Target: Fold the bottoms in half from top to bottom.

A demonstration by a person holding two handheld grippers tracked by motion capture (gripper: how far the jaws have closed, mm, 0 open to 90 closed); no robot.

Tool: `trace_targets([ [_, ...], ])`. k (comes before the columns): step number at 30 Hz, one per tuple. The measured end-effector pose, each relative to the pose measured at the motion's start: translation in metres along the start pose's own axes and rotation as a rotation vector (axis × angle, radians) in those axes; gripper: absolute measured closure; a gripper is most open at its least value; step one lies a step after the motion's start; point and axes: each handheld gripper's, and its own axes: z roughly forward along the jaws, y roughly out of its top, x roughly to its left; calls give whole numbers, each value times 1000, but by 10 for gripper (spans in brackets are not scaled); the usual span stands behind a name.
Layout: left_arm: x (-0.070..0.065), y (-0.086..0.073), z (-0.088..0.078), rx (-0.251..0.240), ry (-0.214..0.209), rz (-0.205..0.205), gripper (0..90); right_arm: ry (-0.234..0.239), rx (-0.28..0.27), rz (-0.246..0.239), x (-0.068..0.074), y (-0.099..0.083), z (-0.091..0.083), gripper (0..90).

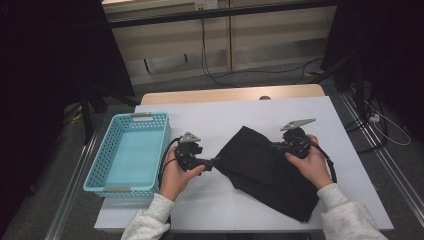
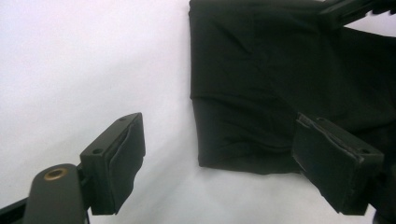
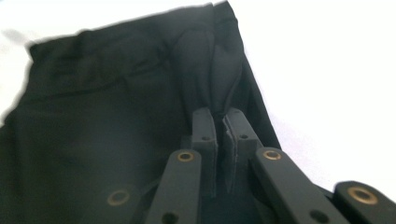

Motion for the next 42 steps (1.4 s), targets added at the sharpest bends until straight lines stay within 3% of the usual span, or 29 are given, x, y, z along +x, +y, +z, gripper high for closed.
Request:
trace_targets([
  [17, -2, 3, -1, -20, -3, -4, 176, 67, -37, 74, -4, -1, -30, 846],
  [42, -7, 15, 19, -7, -33, 19, 174, 46, -6, 126, -9, -33, -57, 844],
])
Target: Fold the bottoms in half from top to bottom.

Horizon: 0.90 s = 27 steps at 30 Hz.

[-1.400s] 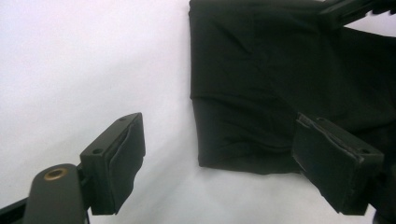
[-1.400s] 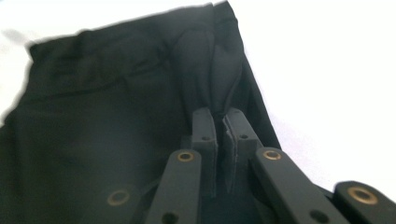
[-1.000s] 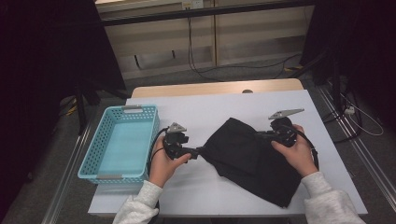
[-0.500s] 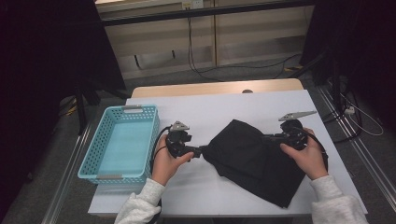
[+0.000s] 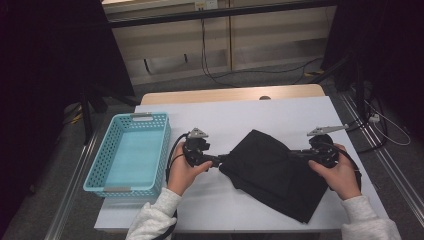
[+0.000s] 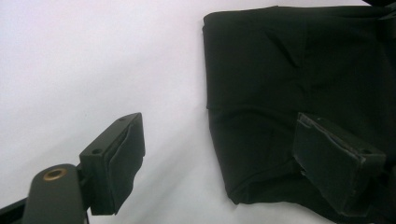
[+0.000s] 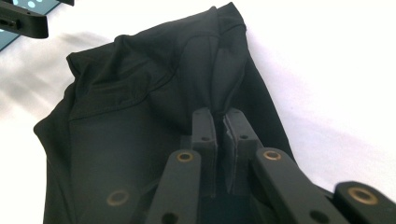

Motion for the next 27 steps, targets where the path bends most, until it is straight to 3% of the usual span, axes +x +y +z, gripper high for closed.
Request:
trace_targets([
  [4, 0, -1, 3, 8, -1, 1, 185, -7, 3, -1, -1, -2, 1, 843],
  [8, 0, -6, 8, 32, -14, -2, 258, -9, 10, -1, -2, -4, 3, 842],
  [10, -1, -8, 10, 42, -35, -15, 328, -10, 8, -1, -3, -4, 3, 842],
  [12, -2, -11, 15, 65, -30, -2, 381, -9, 10, -2, -3, -4, 3, 842],
  [18, -2, -16, 21, 108, -53, -23, 563, -10, 10, -2, -3, -4, 4, 841],
  [23, -5, -19, 26, 155, -69, -58, 698, -14, 18, -6, -3, -5, 6, 841],
  [27, -3, -19, 24, 161, -74, -96, 812, -16, 20, -9, -2, -5, 7, 841],
])
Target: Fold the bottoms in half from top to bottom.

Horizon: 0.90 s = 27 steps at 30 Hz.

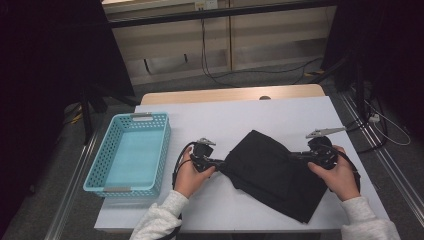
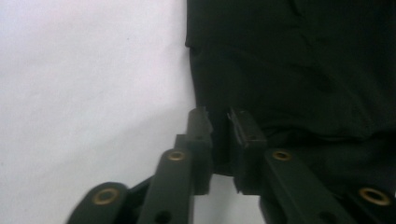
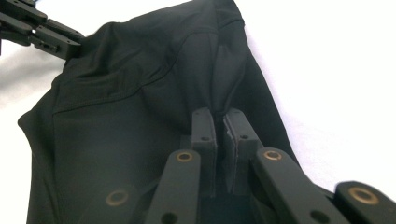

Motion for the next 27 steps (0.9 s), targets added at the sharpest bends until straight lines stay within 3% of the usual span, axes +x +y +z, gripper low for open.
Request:
trace_targets([
  [5, 3, 4, -12, -14, 2, -46, 834, 0, 0, -10, 3, 0, 3, 841],
  [11, 10, 7, -33, -13, 44, -65, 834, 17, 11, -15, 14, 1, 16, 841],
  [17, 8, 6, -31, 3, 73, -31, 800, 23, 24, -39, 22, 3, 22, 841],
  [21, 8, 7, -31, -13, 75, -39, 656, 30, 22, -25, 20, 2, 22, 840],
  [27, 11, 8, -29, -36, 122, -22, 401, 34, 24, -19, 20, 2, 21, 840],
])
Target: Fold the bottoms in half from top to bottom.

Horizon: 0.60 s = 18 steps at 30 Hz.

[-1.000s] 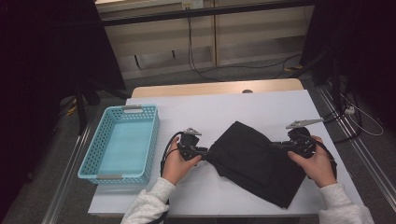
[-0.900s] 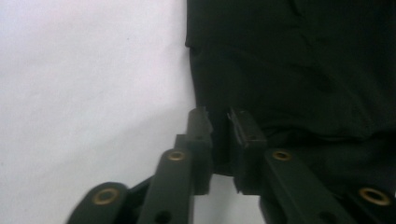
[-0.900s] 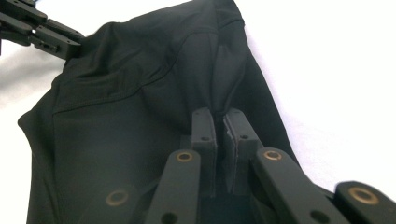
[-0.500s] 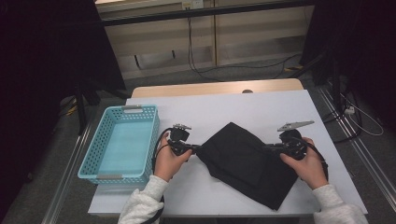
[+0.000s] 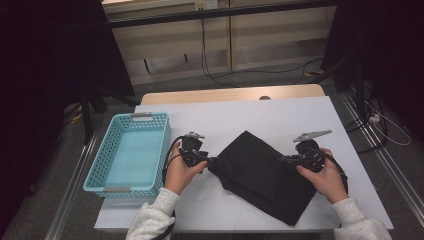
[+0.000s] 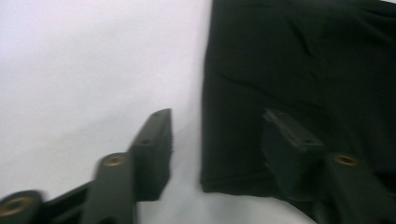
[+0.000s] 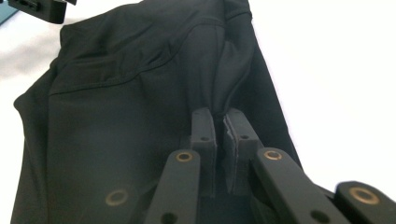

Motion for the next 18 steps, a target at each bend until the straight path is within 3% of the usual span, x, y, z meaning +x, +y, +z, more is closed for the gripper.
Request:
trace_targets([
  [4, 1, 1, 0, -24, 10, 13, 299, 6, 9, -3, -1, -1, 0, 839],
  [18, -2, 5, 2, -60, 11, 47, 247, 28, -18, 28, -5, -2, -18, 840],
])
